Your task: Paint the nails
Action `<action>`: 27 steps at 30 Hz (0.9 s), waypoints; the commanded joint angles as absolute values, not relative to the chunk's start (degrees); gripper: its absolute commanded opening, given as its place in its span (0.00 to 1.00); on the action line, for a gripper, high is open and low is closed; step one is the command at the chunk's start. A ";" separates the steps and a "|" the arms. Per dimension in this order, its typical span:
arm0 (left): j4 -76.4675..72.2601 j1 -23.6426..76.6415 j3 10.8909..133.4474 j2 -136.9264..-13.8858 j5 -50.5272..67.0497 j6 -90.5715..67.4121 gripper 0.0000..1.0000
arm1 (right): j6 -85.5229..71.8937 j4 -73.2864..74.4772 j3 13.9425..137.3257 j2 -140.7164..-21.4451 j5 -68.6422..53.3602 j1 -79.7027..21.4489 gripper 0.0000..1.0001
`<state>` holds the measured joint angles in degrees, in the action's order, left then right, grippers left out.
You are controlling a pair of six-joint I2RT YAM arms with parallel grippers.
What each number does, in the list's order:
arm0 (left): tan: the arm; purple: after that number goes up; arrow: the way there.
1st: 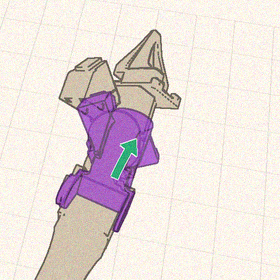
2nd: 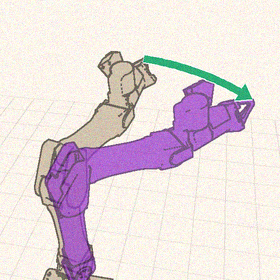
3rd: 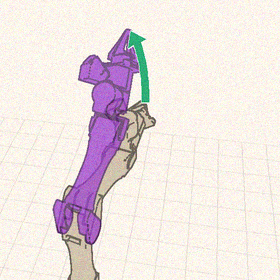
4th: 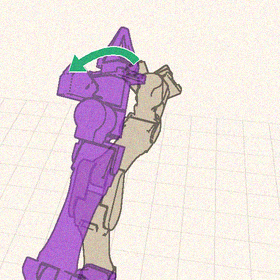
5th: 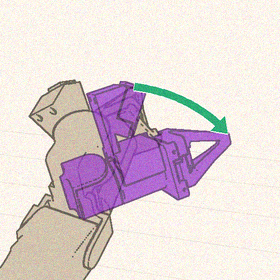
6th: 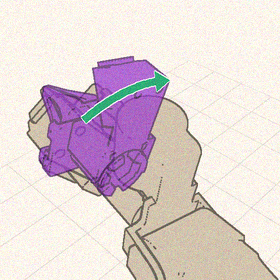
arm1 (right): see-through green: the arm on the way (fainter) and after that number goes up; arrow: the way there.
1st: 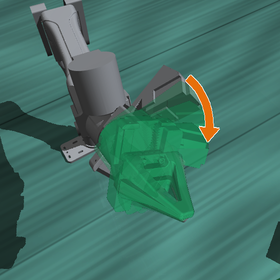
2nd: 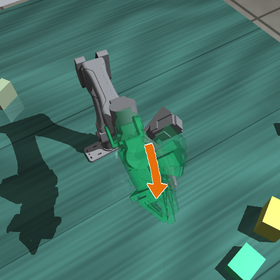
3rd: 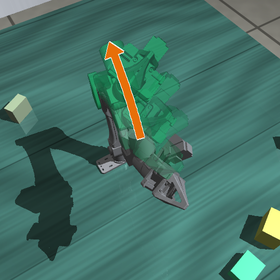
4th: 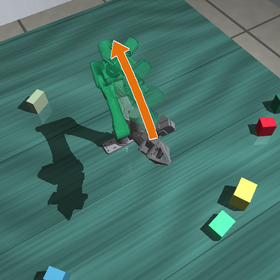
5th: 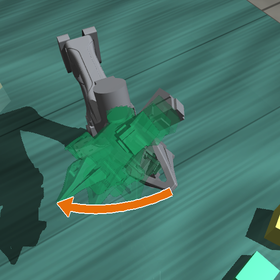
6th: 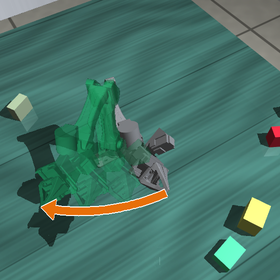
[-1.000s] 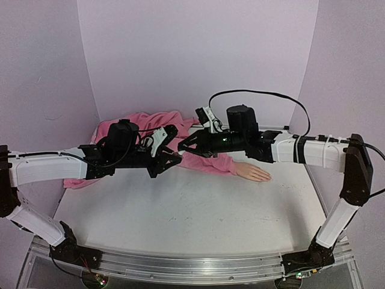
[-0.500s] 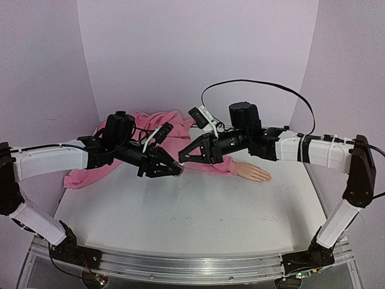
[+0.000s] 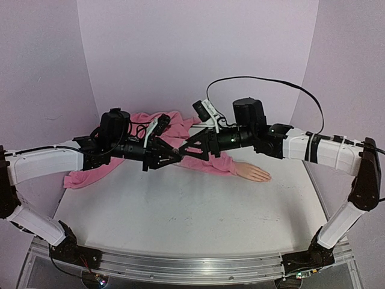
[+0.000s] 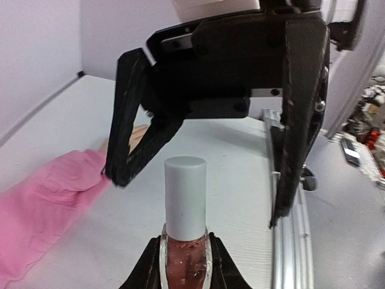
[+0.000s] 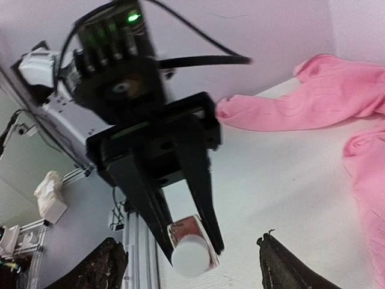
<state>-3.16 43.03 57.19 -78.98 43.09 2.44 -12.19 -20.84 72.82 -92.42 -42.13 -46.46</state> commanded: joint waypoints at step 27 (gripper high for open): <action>-6.83 49.49 54.39 -74.31 8.71 13.02 0.00 | -33.72 -23.38 81.40 -99.87 -34.94 -46.78 0.26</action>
